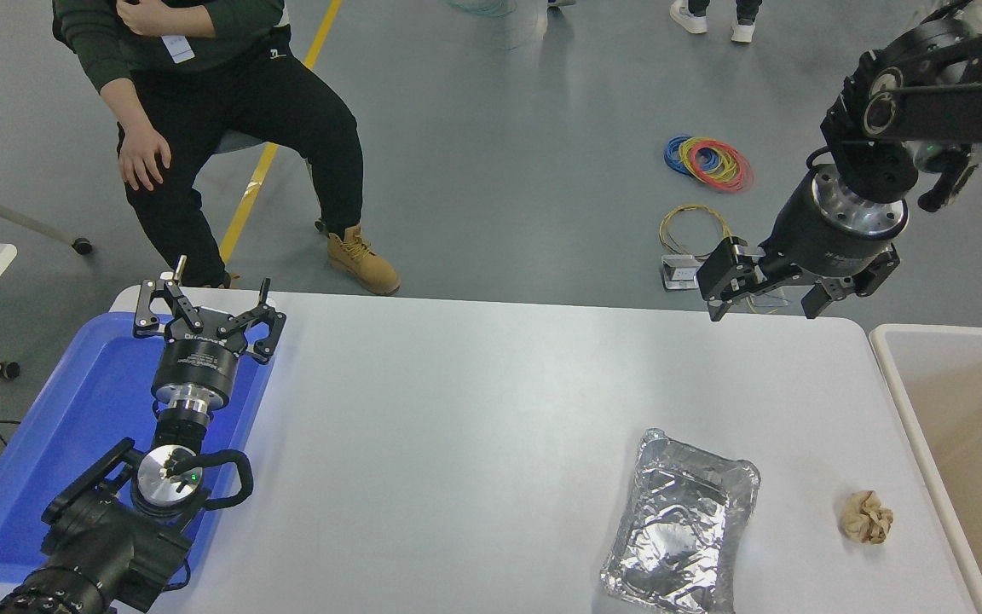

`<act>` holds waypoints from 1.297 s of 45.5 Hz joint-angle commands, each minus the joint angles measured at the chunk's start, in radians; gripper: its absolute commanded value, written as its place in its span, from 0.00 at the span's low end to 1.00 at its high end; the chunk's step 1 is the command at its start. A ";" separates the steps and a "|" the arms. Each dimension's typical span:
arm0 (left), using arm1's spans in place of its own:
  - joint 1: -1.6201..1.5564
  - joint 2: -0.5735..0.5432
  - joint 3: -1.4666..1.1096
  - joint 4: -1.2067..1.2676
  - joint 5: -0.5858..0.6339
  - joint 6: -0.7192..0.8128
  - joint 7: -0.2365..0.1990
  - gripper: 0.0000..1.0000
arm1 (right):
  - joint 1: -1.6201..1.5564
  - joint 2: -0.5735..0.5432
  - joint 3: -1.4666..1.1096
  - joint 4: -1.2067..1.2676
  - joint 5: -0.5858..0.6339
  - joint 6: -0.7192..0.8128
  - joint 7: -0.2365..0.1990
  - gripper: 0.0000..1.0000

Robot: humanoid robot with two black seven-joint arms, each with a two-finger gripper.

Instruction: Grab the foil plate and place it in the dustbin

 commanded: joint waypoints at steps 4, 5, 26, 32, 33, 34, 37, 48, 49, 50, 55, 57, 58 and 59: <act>0.000 0.000 -0.001 0.000 0.000 -0.001 0.000 1.00 | -0.038 0.003 0.017 -0.078 -0.001 0.000 0.000 1.00; 0.000 -0.001 -0.001 0.000 0.000 0.001 0.000 1.00 | -0.042 0.003 0.022 -0.084 -0.001 0.000 0.000 1.00; 0.000 -0.001 0.001 0.000 0.000 -0.001 0.000 1.00 | -0.073 -0.020 0.028 -0.124 0.020 0.000 0.005 1.00; 0.000 -0.001 0.001 0.000 0.000 -0.001 0.000 1.00 | -0.038 -0.040 -0.010 -0.116 0.005 0.000 0.003 1.00; 0.000 -0.001 0.001 0.000 0.000 -0.001 0.000 1.00 | -0.032 -0.043 -0.019 -0.113 0.006 0.000 0.003 1.00; 0.000 -0.001 0.001 0.000 0.000 -0.001 0.001 1.00 | -0.029 -0.048 -0.025 -0.111 0.008 0.000 0.003 1.00; 0.000 0.000 0.001 0.000 0.000 -0.001 0.000 1.00 | -0.030 -0.062 -0.032 -0.110 0.008 0.000 0.005 1.00; 0.000 0.000 -0.001 0.000 0.000 -0.001 0.000 1.00 | -0.102 -0.120 -0.044 -0.055 0.005 0.000 0.005 1.00; 0.000 -0.001 0.001 0.000 0.000 -0.001 0.000 1.00 | -0.119 -0.122 -0.044 -0.055 0.006 0.000 0.005 1.00; 0.000 0.000 0.001 0.000 0.000 0.001 0.000 1.00 | -0.137 -0.123 -0.044 -0.053 0.006 0.000 0.005 1.00; 0.000 0.000 0.001 0.000 0.000 0.001 0.000 1.00 | -0.232 -0.125 -0.045 -0.050 0.003 0.000 0.005 1.00; 0.000 0.000 0.001 0.000 0.000 -0.001 0.000 1.00 | -0.265 -0.125 -0.045 -0.049 0.005 -0.006 0.005 1.00; 0.000 0.000 0.001 0.000 0.000 0.001 0.000 1.00 | -0.278 -0.125 -0.044 -0.049 0.005 -0.017 0.005 1.00; 0.000 0.000 0.001 0.000 0.000 -0.001 0.001 1.00 | -0.295 -0.125 -0.042 -0.047 0.005 -0.024 0.005 1.00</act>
